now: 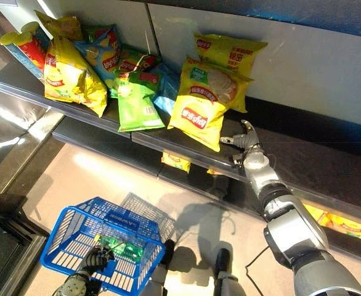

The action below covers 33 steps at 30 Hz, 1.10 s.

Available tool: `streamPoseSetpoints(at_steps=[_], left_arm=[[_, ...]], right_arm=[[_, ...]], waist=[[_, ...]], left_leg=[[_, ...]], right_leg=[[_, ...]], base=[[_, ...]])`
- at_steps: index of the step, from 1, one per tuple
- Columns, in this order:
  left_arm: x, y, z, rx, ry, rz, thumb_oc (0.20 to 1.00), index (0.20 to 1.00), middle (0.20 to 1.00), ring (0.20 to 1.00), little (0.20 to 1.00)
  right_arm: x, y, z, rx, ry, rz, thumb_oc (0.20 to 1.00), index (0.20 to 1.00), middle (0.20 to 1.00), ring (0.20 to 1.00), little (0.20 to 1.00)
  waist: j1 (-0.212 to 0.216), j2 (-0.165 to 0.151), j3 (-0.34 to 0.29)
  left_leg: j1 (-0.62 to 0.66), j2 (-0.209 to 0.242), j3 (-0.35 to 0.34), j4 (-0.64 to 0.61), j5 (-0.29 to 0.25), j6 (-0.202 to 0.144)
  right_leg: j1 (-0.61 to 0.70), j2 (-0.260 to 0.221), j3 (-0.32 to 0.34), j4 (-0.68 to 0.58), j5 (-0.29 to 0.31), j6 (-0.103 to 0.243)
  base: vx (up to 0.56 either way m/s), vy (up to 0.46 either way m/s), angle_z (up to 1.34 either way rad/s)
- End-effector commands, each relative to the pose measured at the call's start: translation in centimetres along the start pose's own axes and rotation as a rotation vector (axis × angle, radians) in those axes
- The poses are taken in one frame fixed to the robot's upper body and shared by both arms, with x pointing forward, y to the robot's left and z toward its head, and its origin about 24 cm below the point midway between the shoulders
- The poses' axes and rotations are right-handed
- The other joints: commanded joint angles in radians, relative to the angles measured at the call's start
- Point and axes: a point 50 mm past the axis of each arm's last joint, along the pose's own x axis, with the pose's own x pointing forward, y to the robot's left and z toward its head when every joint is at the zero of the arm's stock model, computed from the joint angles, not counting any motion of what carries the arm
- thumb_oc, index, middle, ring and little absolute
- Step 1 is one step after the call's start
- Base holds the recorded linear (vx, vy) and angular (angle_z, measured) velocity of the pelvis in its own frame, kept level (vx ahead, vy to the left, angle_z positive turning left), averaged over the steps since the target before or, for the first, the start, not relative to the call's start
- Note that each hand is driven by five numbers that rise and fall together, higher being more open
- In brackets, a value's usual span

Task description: Pick up the snacks into the basket

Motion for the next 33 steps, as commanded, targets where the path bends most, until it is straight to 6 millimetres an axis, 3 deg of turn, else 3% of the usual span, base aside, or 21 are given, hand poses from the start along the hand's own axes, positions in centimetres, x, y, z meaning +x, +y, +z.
streamPoseSetpoints(at_steps=[1,6,8,11,33], left_arm=[[-0.1,-1.3,2.2,-0.011,-0.129,-0.065,0.2,0.2,0.2,0.2,0.2],[-0.3,-0.8,2.0,0.01,-0.129,-0.058,0.2,0.2,0.2,0.2,0.2],[-0.4,-0.6,1.8,0.02,-0.13,-0.051,0.2,0.2,0.2,0.2,0.2],[-0.4,-0.6,2.1,0.024,-0.145,-0.053,0.2,0.2,0.2,0.2,0.2],[-0.5,-1.1,1.7,0.044,-0.137,-0.069,0.2,0.2,0.2,0.2,0.2]], right_arm=[[-0.2,2.3,5.5,0.028,-0.232,0.111,1.0,1.0,1.0,1.0,1.0],[-1.8,4.3,8.9,-0.018,-0.422,0.213,1.0,1.0,1.0,1.0,1.0],[-2.8,4.3,10.6,-0.033,-0.534,0.221,1.0,1.0,1.0,1.0,1.0],[-3.3,3.9,11.4,-0.008,-0.586,0.217,1.0,1.0,1.0,1.0,1.0],[-2.4,2.5,12.1,-0.055,-0.582,0.157,1.0,1.0,1.0,1.0,1.0]], waist=[[0.015,-0.031,0.022],[0.013,-0.045,0.024],[0.01,-0.048,0.027],[0.009,-0.047,0.025],[0.003,-0.039,0.031]], left_leg=[[0.019,-0.059,0.016,0.004,-0.021,0.042],[0.02,-0.057,0.015,0.007,-0.027,0.044],[0.024,-0.061,0.018,0.012,-0.036,0.046],[0.019,-0.061,0.018,0.016,-0.036,0.047],[0.012,-0.07,0.03,0.024,-0.043,0.049]], right_leg=[[0.08,-0.03,0.072,-0.1,-0.005,0.121],[0.082,-0.032,0.075,-0.101,-0.006,0.122],[0.086,-0.035,0.078,-0.098,-0.01,0.124],[0.084,-0.038,0.076,-0.102,-0.006,0.126],[0.084,-0.038,0.104,-0.116,0.003,0.126]], base=[[0.02,-0.005,0.05],[0.0,0.001,0.01],[0.03,0.014,0.08],[0.02,0.018,0.06],[0.0,0.004,0.01]])
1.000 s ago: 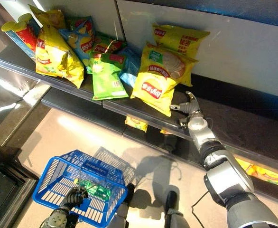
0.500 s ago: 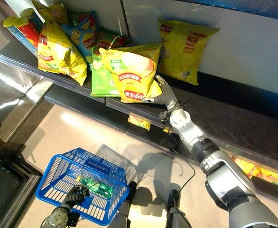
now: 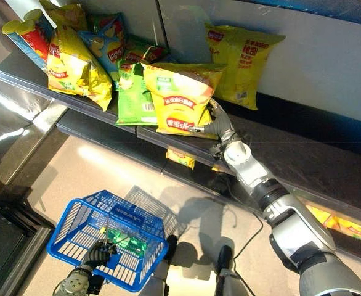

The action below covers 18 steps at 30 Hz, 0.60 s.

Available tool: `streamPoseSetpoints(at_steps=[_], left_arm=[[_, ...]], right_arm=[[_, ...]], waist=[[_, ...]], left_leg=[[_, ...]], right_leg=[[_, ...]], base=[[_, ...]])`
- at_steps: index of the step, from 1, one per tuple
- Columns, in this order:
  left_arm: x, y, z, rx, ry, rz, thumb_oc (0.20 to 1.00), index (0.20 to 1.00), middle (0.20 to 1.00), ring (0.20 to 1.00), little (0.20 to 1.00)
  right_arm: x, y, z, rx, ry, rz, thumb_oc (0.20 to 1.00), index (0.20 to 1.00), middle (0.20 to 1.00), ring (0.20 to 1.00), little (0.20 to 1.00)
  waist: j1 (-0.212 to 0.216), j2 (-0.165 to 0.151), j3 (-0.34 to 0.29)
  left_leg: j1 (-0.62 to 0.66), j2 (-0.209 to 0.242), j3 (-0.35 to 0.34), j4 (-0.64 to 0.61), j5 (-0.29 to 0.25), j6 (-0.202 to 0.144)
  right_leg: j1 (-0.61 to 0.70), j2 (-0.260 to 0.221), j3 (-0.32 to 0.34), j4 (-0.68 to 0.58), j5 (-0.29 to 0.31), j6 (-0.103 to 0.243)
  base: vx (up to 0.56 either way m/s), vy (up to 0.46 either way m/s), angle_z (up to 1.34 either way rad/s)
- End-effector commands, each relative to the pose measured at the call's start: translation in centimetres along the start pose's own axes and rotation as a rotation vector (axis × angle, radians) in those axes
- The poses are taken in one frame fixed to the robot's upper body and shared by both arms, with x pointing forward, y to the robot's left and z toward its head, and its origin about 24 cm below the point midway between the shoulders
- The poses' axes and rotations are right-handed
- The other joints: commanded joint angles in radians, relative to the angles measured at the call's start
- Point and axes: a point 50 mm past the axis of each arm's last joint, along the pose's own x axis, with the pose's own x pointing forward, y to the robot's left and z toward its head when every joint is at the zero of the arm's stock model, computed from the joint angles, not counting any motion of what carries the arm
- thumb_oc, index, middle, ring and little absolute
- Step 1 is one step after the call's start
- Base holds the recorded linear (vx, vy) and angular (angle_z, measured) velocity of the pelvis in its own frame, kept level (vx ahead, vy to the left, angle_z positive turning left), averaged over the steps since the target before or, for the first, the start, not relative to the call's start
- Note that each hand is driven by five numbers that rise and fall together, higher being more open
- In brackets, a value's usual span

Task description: Pick up the snacks into the basket

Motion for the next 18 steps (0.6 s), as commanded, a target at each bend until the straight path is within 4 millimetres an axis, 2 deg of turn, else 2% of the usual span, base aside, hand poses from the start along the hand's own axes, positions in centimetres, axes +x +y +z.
streamPoseSetpoints(at_steps=[1,2,3,5,6,13,18], left_arm=[[-0.6,-0.8,1.0,0.02,-0.095,-0.055,0.2,0.2,0.2,0.2,0.2],[-0.6,-0.8,1.0,0.02,-0.094,-0.054,0.2,0.2,0.2,0.2,0.2],[-0.6,-0.8,1.0,0.02,-0.094,-0.054,0.2,0.2,0.2,0.2,0.2],[-0.6,-0.9,1.1,0.018,-0.097,-0.057,0.2,0.2,0.2,0.2,0.2],[-0.6,-0.9,1.2,0.015,-0.101,-0.06,0.2,0.2,0.2,0.2,0.2],[-0.5,-1.1,1.3,0.019,-0.1,-0.067,0.2,0.2,0.2,0.2,0.2],[-0.2,-1.3,1.5,0.009,-0.098,-0.061,0.2,0.2,0.2,0.2,0.2]], right_arm=[[1.4,-2.0,4.9,-0.02,-0.203,-0.057,0.827,0.827,0.827,0.827,0.827],[1.6,-1.8,5.0,-0.009,-0.195,-0.054,0.464,0.464,0.464,0.464,0.464],[1.6,-1.8,5.0,-0.009,-0.196,-0.054,0.464,0.464,0.464,0.464,0.464],[1.7,-1.8,5.0,-0.009,-0.194,-0.052,0.407,0.407,0.407,0.407,0.407],[1.9,-1.7,5.0,-0.007,-0.184,-0.055,0.2,0.2,0.2,0.2,0.2],[2.5,-1.4,4.8,0.03,-0.141,-0.084,0.2,0.2,0.2,0.2,0.2],[2.7,-0.9,3.6,0.103,-0.069,-0.112,0.2,0.2,0.2,0.2,0.2]], waist=[[0.002,-0.041,0.02],[0.004,-0.039,0.019],[0.004,-0.039,0.019],[0.004,-0.038,0.019],[0.007,-0.036,0.018],[0.01,-0.032,0.015],[0.012,-0.027,0.015]], left_leg=[[0.022,-0.054,0.03,0.026,-0.049,0.041],[0.021,-0.053,0.027,0.025,-0.048,0.04],[0.021,-0.054,0.027,0.025,-0.048,0.04],[0.021,-0.054,0.026,0.025,-0.048,0.04],[0.022,-0.054,0.023,0.023,-0.046,0.039],[0.024,-0.056,0.019,0.021,-0.047,0.04],[0.027,-0.06,0.016,0.021,-0.049,0.042]], right_leg=[[0.087,-0.022,0.103,-0.113,0.009,0.118],[0.086,-0.022,0.102,-0.109,0.006,0.117],[0.086,-0.022,0.102,-0.109,0.006,0.117],[0.087,-0.023,0.102,-0.109,0.006,0.117],[0.087,-0.022,0.101,-0.108,0.004,0.117],[0.091,-0.023,0.102,-0.109,0.003,0.117],[0.094,-0.026,0.099,-0.105,0.001,0.118]], base=[[0.0,0.0,0.0],[0.0,0.0,0.0],[0.0,0.0,0.0],[0.0,0.0,0.0],[0.0,0.0,0.0],[0.0,0.0,0.0],[0.0,0.0,0.0]])
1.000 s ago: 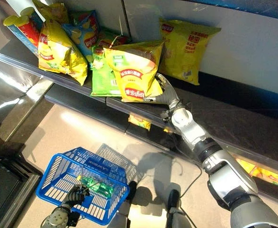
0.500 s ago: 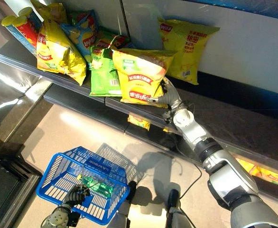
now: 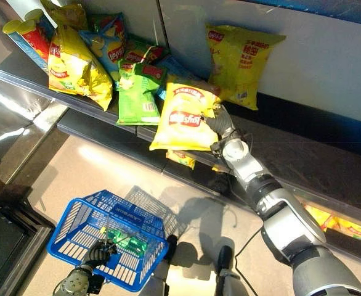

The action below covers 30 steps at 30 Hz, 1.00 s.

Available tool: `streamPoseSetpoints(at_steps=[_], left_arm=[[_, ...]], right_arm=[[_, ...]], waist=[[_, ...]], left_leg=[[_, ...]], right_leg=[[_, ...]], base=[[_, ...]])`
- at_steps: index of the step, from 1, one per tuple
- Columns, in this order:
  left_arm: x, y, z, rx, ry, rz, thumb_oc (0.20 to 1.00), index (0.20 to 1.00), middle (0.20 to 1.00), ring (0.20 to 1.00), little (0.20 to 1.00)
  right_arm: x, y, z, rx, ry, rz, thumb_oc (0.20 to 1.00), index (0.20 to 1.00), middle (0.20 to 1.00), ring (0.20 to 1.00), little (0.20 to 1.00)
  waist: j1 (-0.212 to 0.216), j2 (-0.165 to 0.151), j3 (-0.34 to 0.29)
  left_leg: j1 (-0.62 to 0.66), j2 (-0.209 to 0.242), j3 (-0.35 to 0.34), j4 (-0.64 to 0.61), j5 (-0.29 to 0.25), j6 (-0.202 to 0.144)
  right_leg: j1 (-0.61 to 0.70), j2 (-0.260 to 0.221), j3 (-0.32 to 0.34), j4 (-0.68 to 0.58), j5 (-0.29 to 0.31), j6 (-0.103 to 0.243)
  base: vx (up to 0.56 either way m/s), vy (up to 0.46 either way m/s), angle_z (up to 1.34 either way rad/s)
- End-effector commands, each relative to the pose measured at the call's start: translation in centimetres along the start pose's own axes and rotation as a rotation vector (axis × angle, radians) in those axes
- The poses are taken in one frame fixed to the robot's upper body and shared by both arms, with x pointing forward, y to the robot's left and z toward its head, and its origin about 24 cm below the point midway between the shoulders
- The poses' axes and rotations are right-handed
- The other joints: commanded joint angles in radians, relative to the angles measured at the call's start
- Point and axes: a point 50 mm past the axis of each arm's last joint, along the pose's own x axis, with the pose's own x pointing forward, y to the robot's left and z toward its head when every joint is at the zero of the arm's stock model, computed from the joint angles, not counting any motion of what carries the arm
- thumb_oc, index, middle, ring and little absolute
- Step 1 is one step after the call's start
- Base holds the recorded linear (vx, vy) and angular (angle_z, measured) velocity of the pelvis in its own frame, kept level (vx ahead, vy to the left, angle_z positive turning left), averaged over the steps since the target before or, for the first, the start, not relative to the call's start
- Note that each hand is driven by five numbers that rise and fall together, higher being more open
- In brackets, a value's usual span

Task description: Pick up the snacks into the basket

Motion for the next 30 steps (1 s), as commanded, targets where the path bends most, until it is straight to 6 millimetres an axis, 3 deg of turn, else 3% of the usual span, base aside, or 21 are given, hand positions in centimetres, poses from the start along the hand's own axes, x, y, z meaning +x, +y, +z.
streamPoseSetpoints(at_steps=[1,11,16,19,25,30], left_arm=[[-0.4,-1.4,1.3,0.007,-0.094,-0.064,0.2,0.2,0.2,0.2,0.2],[-0.2,-1.4,1.5,0.001,-0.097,-0.063,0.2,0.2,0.2,0.2,0.2],[-0.3,-1.2,1.5,-0.008,-0.089,-0.057,0.2,0.2,0.2,0.2,0.2],[-0.3,-1.0,1.2,-0.002,-0.077,-0.049,0.2,0.2,0.2,0.2,0.2],[-0.1,-1.1,1.2,0.015,-0.062,-0.041,0.2,0.2,0.2,0.2,0.2],[-0.1,-0.9,1.2,0.038,-0.06,-0.033,0.2,0.2,0.2,0.2,0.2]], right_arm=[[1.4,-1.5,5.0,0.075,-0.166,-0.058,0.2,0.2,0.2,0.2,0.2],[1.3,-1.3,4.5,0.11,-0.146,-0.055,0.2,0.2,0.2,0.2,0.2],[0.2,-0.8,5.6,0.349,-0.223,0.005,0.2,0.2,0.2,0.2,0.2],[-0.8,-1.0,6.1,0.559,-0.278,0.036,0.2,0.2,0.2,0.2,0.2],[-3.7,-0.8,6.8,0.775,-0.392,0.155,0.2,0.2,0.2,0.2,0.2],[-6.7,-0.8,6.6,0.788,-0.448,0.262,0.2,0.2,0.2,0.2,0.2]], waist=[[0.011,-0.028,0.014],[0.009,-0.029,0.011],[0.002,-0.044,0.012],[-0.007,-0.056,0.01],[-0.027,-0.076,-0.004],[-0.051,-0.096,-0.022]], left_leg=[[0.028,-0.06,0.02,0.021,-0.049,0.043],[0.031,-0.06,0.019,0.021,-0.049,0.043],[0.041,-0.058,0.028,0.022,-0.053,0.044],[0.049,-0.057,0.036,0.029,-0.06,0.047],[0.068,-0.056,0.048,0.049,-0.074,0.05],[0.087,-0.049,0.062,0.058,-0.087,0.054]], right_leg=[[0.094,-0.026,0.1,-0.107,0.001,0.118],[0.1,-0.029,0.099,-0.105,0.002,0.12],[0.113,-0.027,0.106,-0.116,0.007,0.123],[0.122,-0.028,0.113,-0.121,0.012,0.125],[0.151,-0.031,0.12,-0.135,0.02,0.129],[0.175,-0.032,0.123,-0.151,0.029,0.133]], base=[[0.0,0.0,0.0],[0.0,0.0,0.0],[0.0,0.0,0.0],[0.0,0.0,0.0],[0.0,0.004,0.01],[0.0,0.0,0.0]])
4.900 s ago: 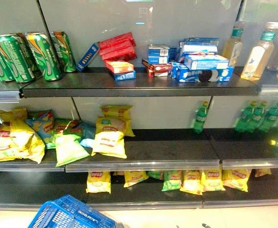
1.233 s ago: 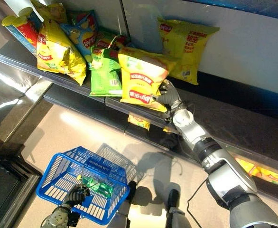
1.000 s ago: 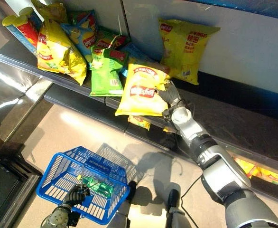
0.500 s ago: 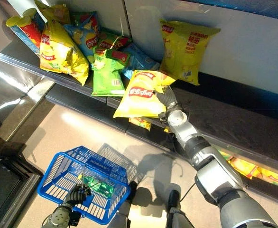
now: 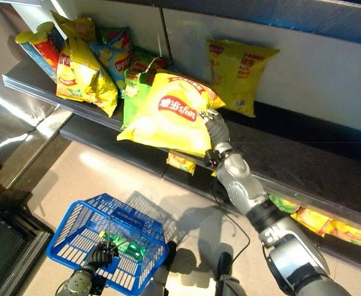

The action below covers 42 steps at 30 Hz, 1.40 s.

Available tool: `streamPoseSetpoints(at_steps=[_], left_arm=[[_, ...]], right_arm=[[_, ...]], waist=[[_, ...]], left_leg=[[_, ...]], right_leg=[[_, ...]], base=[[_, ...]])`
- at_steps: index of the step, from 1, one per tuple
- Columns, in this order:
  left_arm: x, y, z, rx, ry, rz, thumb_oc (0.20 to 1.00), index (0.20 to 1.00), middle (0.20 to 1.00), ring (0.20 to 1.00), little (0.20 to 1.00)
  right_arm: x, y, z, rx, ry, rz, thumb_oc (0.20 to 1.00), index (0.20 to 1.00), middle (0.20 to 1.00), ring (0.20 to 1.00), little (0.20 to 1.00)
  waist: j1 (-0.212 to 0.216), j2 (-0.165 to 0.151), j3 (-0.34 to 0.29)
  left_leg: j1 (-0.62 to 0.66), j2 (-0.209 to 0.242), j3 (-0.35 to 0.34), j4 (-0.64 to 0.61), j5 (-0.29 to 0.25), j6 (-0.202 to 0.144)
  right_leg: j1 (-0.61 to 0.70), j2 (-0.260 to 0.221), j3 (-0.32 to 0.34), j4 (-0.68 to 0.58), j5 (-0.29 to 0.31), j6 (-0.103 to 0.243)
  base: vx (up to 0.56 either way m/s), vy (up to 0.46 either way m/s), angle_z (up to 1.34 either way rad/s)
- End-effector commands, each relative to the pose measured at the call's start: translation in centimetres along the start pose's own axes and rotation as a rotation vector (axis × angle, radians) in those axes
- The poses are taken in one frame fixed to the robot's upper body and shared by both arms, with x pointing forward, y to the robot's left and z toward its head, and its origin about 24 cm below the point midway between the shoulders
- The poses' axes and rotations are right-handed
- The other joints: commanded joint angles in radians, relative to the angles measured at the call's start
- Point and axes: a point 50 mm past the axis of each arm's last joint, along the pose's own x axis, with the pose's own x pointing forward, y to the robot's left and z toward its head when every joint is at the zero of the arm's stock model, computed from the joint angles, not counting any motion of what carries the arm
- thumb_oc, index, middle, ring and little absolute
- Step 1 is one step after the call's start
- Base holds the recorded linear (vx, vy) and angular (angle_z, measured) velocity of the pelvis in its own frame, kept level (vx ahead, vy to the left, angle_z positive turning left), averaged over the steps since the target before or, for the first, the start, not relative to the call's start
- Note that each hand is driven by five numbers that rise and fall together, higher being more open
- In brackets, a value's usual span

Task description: Pick up the snacks into the basket

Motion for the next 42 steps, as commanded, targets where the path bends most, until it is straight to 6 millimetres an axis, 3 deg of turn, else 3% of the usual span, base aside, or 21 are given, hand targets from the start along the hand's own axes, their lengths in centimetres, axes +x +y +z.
streamPoseSetpoints(at_steps=[1,5,9,18,21,22,23,27,38,42], left_arm=[[-0.3,-0.5,1.6,-0.007,-0.107,-0.024,0.2,0.2,0.2,0.2,0.2],[0.2,-0.4,2.0,0.006,-0.105,-0.004,0.2,0.2,0.2,0.2,0.2],[0.6,-0.3,2.6,0.025,-0.121,0.008,0.2,0.2,0.2,0.2,0.2],[2.3,0.1,8.7,-0.018,-0.297,0.056,0.2,0.2,0.2,0.2,0.2],[2.3,0.3,11.3,-0.034,-0.386,0.054,0.2,0.2,0.2,0.2,0.2],[2.3,0.3,11.3,-0.034,-0.386,0.054,0.2,0.2,0.2,0.2,0.2],[2.0,0.4,13.6,-0.043,-0.476,0.057,0.2,0.2,0.2,0.2,0.2],[1.7,-0.1,16.5,-0.045,-0.576,0.032,0.2,0.2,0.2,0.2,0.2],[0.9,-2.0,21.4,-0.071,-0.727,-0.01,0.2,0.2,0.2,0.2,0.2],[0.5,-2.6,22.5,-0.082,-0.763,-0.03,0.2,0.2,0.2,0.2,0.2]], right_arm=[[-0.6,0.9,4.4,0.067,-0.213,0.117,0.2,0.2,0.2,0.2,0.2],[-3.5,0.7,3.0,0.074,-0.144,0.181,0.2,0.2,0.2,0.2,0.2],[-4.9,0.7,1.9,0.073,-0.094,0.196,0.2,0.2,0.2,0.2,0.2],[-11.4,0.0,-6.0,-0.025,0.289,0.22,0.2,0.2,0.2,0.2,0.2],[-12.0,-0.4,-7.2,-0.258,0.372,0.281,0.2,0.2,0.2,0.2,0.2],[-12.0,-0.4,-7.2,-0.258,0.372,0.281,0.2,0.2,0.2,0.2,0.2],[-13.1,-1.1,-8.9,-0.293,0.453,0.261,0.2,0.2,0.2,0.2,0.2],[-14.3,-1.3,-11.4,-0.406,0.574,0.303,0.2,0.2,0.2,0.2,0.2],[-16.2,0.7,-18.0,-0.539,0.804,0.37,0.2,0.2,0.2,0.2,0.2],[-16.1,1.4,-19.2,-0.555,0.84,0.372,0.2,0.2,0.2,0.2,0.2]], waist=[[-0.021,-0.079,-0.031],[-0.046,-0.103,-0.046],[-0.057,-0.111,-0.049],[-0.093,-0.147,-0.05],[-0.096,-0.156,-0.048],[-0.096,-0.156,-0.048],[-0.096,-0.158,-0.044],[-0.095,-0.156,-0.039],[-0.083,-0.146,-0.025],[-0.076,-0.139,-0.021]], left_leg=[[0.021,-0.046,0.056,0.055,-0.086,0.048],[0.029,-0.039,0.069,0.067,-0.094,0.049],[0.033,-0.036,0.071,0.066,-0.094,0.048],[0.036,-0.021,0.081,0.051,-0.088,0.043],[0.035,-0.017,0.082,0.047,-0.087,0.04],[0.035,-0.017,0.082,0.047,-0.087,0.04],[0.035,-0.016,0.081,0.045,-0.085,0.04],[0.033,-0.014,0.075,0.038,-0.079,0.037],[0.029,-0.008,0.065,0.002,-0.058,0.031],[0.025,-0.011,0.06,0.001,-0.056,0.032]], right_leg=[[0.102,-0.03,0.103,-0.147,0.034,0.126],[0.113,-0.028,0.113,-0.154,0.037,0.129],[0.118,-0.028,0.115,-0.154,0.036,0.13],[0.12,-0.019,0.118,-0.172,0.046,0.135],[0.118,-0.017,0.116,-0.176,0.046,0.135],[0.118,-0.017,0.116,-0.176,0.046,0.135],[0.116,-0.016,0.116,-0.177,0.049,0.136],[0.115,-0.016,0.109,-0.175,0.044,0.136],[0.101,-0.016,0.099,-0.18,0.048,0.137],[0.097,-0.017,0.096,-0.177,0.049,0.136]], base=[[0.0,0.0,0.0],[0.01,0.021,-0.08],[0.01,0.011,-0.08],[-0.01,0.008,-0.05],[0.0,0.0,-0.04],[0.0,0.0,0.0],[0.0,0.0,0.0],[0.0,0.0,0.0],[0.0,0.0,0.0],[-0.01,-0.004,0.05]])
